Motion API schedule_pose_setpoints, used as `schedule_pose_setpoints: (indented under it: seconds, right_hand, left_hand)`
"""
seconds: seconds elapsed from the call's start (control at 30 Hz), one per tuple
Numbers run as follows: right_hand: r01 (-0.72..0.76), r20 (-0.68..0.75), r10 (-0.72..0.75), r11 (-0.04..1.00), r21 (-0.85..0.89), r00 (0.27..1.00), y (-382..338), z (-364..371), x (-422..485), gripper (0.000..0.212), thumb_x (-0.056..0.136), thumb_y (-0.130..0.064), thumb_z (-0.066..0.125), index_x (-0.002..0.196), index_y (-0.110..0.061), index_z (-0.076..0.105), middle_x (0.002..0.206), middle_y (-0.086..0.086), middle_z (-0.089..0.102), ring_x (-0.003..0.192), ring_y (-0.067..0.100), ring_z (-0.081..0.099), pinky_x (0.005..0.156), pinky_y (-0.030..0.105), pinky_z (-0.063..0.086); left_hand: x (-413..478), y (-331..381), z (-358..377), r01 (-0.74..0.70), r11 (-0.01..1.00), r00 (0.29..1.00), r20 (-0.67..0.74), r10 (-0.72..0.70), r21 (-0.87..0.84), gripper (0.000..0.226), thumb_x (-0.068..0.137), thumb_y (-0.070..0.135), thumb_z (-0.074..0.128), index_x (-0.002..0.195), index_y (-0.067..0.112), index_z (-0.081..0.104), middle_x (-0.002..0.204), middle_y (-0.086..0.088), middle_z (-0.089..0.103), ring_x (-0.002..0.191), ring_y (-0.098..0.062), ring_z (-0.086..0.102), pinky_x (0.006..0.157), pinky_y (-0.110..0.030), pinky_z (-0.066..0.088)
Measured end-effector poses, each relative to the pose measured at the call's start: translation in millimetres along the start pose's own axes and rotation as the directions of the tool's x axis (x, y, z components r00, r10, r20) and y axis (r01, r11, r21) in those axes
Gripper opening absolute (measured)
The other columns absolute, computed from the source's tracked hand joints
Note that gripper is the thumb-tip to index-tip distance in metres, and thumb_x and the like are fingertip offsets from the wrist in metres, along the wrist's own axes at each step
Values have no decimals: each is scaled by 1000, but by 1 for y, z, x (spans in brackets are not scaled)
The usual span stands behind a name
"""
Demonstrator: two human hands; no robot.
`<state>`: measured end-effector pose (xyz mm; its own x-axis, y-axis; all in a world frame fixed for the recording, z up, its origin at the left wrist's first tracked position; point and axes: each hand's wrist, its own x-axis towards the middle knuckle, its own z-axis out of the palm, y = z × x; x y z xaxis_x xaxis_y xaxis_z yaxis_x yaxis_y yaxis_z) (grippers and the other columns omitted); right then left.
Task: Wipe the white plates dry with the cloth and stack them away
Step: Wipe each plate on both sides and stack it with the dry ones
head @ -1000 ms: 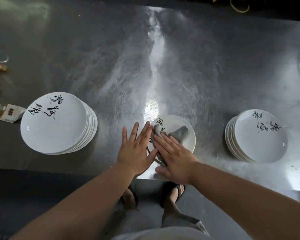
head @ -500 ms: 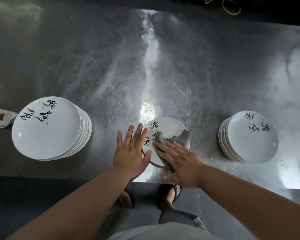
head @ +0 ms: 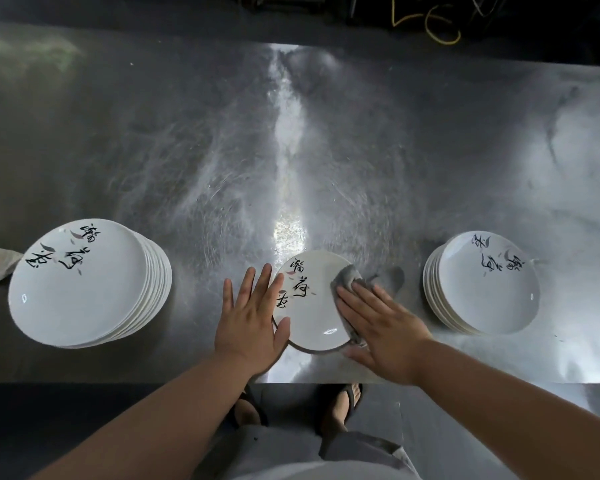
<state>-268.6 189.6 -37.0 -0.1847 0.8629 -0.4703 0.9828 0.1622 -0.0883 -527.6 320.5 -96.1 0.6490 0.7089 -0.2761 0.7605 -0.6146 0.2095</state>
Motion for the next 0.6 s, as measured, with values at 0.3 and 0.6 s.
schedule_pose_setpoints:
  seconds: [0.3, 0.6]
  right_hand:
    - [187, -8, -187, 981, 47, 982, -48, 4, -2, 86, 102, -74, 19, 161, -14, 37, 168, 4, 32, 155, 27, 29, 127, 45, 22]
    - [79, 72, -74, 994, -74, 995, 7, -33, 63, 93, 96, -79, 0, 163, -18, -19, 169, -1, -29, 155, 22, -31, 129, 44, -12]
  left_hand:
    - [-1, 0, 0, -10, 1000, 1000, -9, 10, -20, 81, 97, 53, 37, 167, 26, 7, 176, -1, 5, 162, -28, 2, 126, -65, 7]
    - [1, 0, -6, -37, 998, 997, 68, 34, 45, 80, 99, 55, 18, 162, 26, -24, 170, 11, -29, 156, -25, -28, 126, -63, -8]
